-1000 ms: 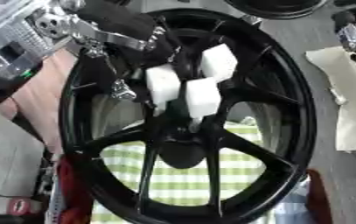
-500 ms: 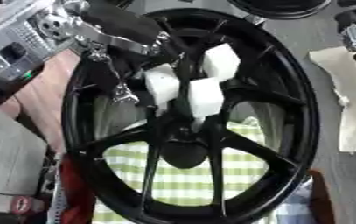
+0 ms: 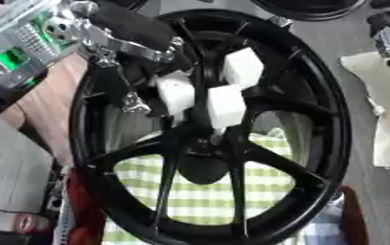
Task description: Pull the pin out of the wheel hub.
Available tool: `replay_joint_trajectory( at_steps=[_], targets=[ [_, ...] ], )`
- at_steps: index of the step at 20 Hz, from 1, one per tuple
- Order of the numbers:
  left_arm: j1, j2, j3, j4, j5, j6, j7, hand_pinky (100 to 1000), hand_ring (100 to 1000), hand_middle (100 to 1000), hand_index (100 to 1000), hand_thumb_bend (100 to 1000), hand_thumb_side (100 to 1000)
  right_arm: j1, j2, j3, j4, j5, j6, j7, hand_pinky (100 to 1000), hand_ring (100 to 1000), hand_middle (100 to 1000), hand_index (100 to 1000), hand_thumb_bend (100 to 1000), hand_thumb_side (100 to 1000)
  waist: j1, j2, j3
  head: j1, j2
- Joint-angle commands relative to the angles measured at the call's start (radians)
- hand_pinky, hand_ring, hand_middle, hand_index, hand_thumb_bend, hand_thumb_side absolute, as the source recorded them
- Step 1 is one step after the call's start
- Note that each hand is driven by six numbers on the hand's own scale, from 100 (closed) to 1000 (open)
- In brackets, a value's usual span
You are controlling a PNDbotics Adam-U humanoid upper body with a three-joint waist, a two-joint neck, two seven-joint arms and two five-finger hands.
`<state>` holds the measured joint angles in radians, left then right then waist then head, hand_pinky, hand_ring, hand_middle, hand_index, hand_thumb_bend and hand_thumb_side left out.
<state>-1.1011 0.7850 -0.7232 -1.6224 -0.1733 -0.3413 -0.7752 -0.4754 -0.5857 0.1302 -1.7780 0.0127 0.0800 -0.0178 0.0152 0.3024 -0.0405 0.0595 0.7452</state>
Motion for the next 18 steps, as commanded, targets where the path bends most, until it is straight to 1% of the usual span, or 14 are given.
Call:
replay_joint_trajectory(
  at_steps=[1,3,6,11,14,17,18],
  targets=[
    [-0.021,0.021,0.005,0.004,-0.009,-0.123,-0.132,835,772,729,824,200,100,-0.010,-0.016,-0.004,-0.007,-0.006,-0.002,-0.002,915,785,798,790,104,482,-0.003,-0.014,0.001,0.000,-0.006],
    [-0.022,0.019,0.009,0.009,-0.012,-0.120,-0.132,833,767,717,822,189,100,-0.010,-0.016,-0.003,-0.007,-0.006,-0.002,-0.001,916,785,798,791,104,483,-0.003,-0.014,0.002,-0.001,-0.007],
    [-0.023,0.017,0.010,0.011,-0.005,-0.117,-0.132,826,746,655,805,138,100,-0.010,-0.016,-0.003,-0.007,-0.006,-0.003,-0.001,916,785,798,791,104,484,-0.003,-0.014,0.003,-0.002,-0.007],
    [-0.026,0.016,0.014,0.005,0.014,-0.106,-0.132,810,700,566,747,100,100,-0.008,-0.016,-0.004,-0.006,-0.007,-0.002,-0.004,916,785,799,791,105,484,-0.005,-0.014,0.004,-0.004,-0.007],
    [-0.029,0.014,0.024,-0.002,0.040,-0.092,-0.132,791,653,496,676,100,100,-0.005,-0.017,-0.004,-0.007,-0.008,-0.002,-0.006,917,786,799,791,105,485,-0.006,-0.014,0.006,-0.006,-0.006],
    [-0.033,0.012,0.042,-0.005,0.077,-0.070,-0.132,761,584,406,565,100,100,-0.002,-0.017,-0.004,-0.007,-0.010,-0.001,-0.008,917,786,799,792,105,486,-0.007,-0.014,0.008,-0.007,-0.006],
    [-0.035,0.010,0.050,-0.005,0.093,-0.061,-0.132,748,558,368,522,100,125,-0.002,-0.017,-0.004,-0.007,-0.010,-0.001,-0.009,917,786,799,792,105,486,-0.008,-0.014,0.008,-0.008,-0.007]
  ],
)
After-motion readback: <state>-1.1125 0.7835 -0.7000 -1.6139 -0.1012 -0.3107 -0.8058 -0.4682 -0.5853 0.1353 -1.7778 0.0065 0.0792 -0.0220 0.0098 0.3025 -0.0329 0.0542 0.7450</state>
